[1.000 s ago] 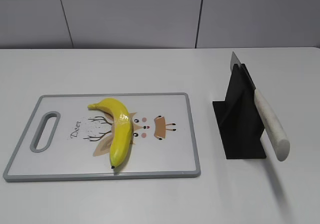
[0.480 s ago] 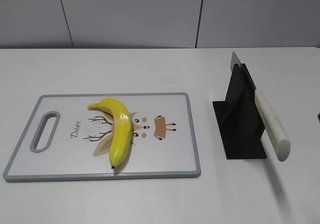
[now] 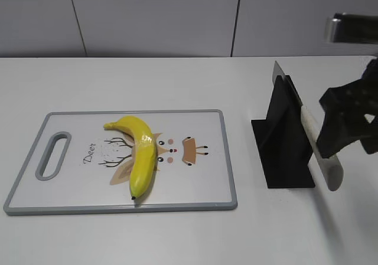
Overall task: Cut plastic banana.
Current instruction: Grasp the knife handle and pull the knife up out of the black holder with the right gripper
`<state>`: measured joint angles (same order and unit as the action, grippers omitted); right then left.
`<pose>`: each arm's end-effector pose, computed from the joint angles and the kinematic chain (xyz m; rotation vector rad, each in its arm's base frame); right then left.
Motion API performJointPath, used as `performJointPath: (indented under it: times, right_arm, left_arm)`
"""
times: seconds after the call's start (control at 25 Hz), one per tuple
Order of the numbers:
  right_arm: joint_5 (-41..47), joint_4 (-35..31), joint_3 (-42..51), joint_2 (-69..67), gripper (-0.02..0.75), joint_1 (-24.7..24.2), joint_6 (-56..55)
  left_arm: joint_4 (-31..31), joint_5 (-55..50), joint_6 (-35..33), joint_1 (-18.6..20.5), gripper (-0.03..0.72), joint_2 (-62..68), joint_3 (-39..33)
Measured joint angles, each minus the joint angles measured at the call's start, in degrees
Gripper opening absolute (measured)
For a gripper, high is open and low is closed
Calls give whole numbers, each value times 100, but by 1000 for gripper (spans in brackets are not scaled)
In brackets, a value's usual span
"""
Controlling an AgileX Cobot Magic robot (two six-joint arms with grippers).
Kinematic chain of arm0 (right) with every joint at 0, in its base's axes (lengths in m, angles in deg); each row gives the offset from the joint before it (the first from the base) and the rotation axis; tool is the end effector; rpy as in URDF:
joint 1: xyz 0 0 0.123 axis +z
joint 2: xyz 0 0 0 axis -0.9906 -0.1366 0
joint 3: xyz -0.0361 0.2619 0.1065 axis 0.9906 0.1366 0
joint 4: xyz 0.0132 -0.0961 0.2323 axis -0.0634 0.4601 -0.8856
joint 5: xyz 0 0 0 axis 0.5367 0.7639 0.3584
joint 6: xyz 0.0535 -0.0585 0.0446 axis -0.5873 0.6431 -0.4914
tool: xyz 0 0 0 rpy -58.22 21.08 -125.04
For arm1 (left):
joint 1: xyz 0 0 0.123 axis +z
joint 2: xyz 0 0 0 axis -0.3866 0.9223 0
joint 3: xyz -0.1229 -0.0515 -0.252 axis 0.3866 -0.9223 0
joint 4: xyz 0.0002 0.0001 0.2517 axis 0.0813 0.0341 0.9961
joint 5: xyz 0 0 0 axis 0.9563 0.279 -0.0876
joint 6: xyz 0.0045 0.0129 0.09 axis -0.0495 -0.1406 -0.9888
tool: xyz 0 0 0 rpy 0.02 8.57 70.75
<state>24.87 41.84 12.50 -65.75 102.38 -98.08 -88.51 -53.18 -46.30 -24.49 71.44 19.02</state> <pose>0.2310 0.0983 0.2713 -0.2356 2.9966 0.2679 -0.0010 -0.0068 0.2812 0.2190 2.0279 -0.0082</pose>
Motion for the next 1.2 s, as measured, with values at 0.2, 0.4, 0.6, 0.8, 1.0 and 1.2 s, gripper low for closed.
performJointPath:
  times: [0.2, 0.4, 0.6, 0.8, 1.0, 1.2]
  right_arm:
    - [-207, -17, -5, -640, 526, 18, -155]
    - [-429, -67, -5, -1106, 526, 18, -256]
    - [-489, -130, -5, -1417, 497, 18, -287]
    - [-333, -276, -10, -1422, 161, 18, -485]
    - [-288, -267, -15, -1422, 166, 25, -516]
    - [-281, -267, -25, -1422, 166, 25, -523]
  left_arm:
    - [0, 0, 0, 0, 539, 0, 0]
    - [0, 0, 0, 0, 539, 0, 0]
    - [0, 0, 0, 0, 539, 0, 0]
    - [0, 0, 0, 0, 539, 0, 0]
    - [0, 0, 0, 0, 539, 0, 0]
    - [0, 0, 0, 0, 539, 0, 0]
